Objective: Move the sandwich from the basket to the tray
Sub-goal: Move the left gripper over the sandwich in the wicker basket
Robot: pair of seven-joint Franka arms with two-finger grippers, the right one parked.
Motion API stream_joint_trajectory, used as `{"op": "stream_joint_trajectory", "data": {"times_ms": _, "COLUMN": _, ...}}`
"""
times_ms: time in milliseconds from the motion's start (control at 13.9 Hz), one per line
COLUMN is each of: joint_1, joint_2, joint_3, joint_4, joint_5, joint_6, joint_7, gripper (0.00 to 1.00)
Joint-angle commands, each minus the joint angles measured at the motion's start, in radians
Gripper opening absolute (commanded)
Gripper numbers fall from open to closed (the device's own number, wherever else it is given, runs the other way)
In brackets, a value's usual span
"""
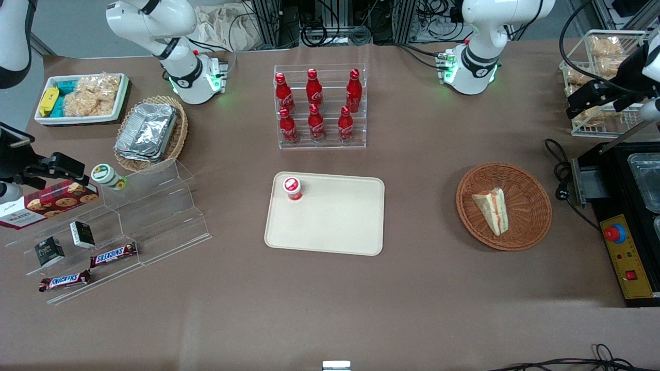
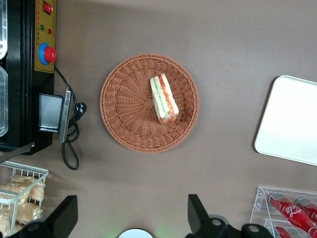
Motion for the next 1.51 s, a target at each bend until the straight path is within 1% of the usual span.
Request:
{"op": "stream_joint_trajectory", "data": {"times_ms": 0, "joint_1": 0.011, "joint_2": -0.018, "joint_3": -0.001, "joint_4": -0.022, "joint_5": -0.017, "joint_6": 0.012, "joint_7": 0.019, "gripper": 1.0}}
{"op": "stream_joint_trajectory", "data": {"times_ms": 360, "joint_1": 0.0, "joint_2": 0.056, "joint_3": -0.011, "joint_4": -0.027, "joint_5": 0.01, "joint_6": 0.024, "joint_7": 0.008, "gripper": 1.0}}
{"op": "stream_joint_trajectory", "data": {"times_ms": 577, "joint_1": 0.0, "joint_2": 0.152, "joint_3": -0.011, "joint_4": -0.027, "joint_5": 0.001, "joint_6": 0.078, "joint_7": -0.051, "gripper": 1.0}}
{"op": "stream_joint_trajectory", "data": {"times_ms": 793, "joint_1": -0.002, "joint_2": 0.254, "joint_3": -0.011, "joint_4": -0.053, "joint_5": -0.005, "joint_6": 0.199, "joint_7": -0.128, "gripper": 1.0}}
{"op": "stream_joint_trajectory", "data": {"times_ms": 937, "joint_1": -0.005, "joint_2": 0.307, "joint_3": -0.011, "joint_4": -0.106, "joint_5": -0.008, "joint_6": 0.292, "joint_7": -0.136, "gripper": 1.0}}
{"op": "stream_joint_trajectory", "data": {"times_ms": 1081, "joint_1": -0.006, "joint_2": 0.338, "joint_3": -0.011, "joint_4": -0.183, "joint_5": -0.01, "joint_6": 0.423, "joint_7": -0.189, "gripper": 1.0}}
{"op": "stream_joint_trajectory", "data": {"times_ms": 1297, "joint_1": -0.04, "joint_2": 0.399, "joint_3": -0.021, "joint_4": -0.255, "joint_5": -0.01, "joint_6": 0.559, "joint_7": -0.245, "gripper": 1.0}}
{"op": "stream_joint_trajectory", "data": {"times_ms": 1441, "joint_1": -0.055, "joint_2": 0.424, "joint_3": -0.021, "joint_4": -0.314, "joint_5": -0.008, "joint_6": 0.648, "joint_7": -0.251, "gripper": 1.0}}
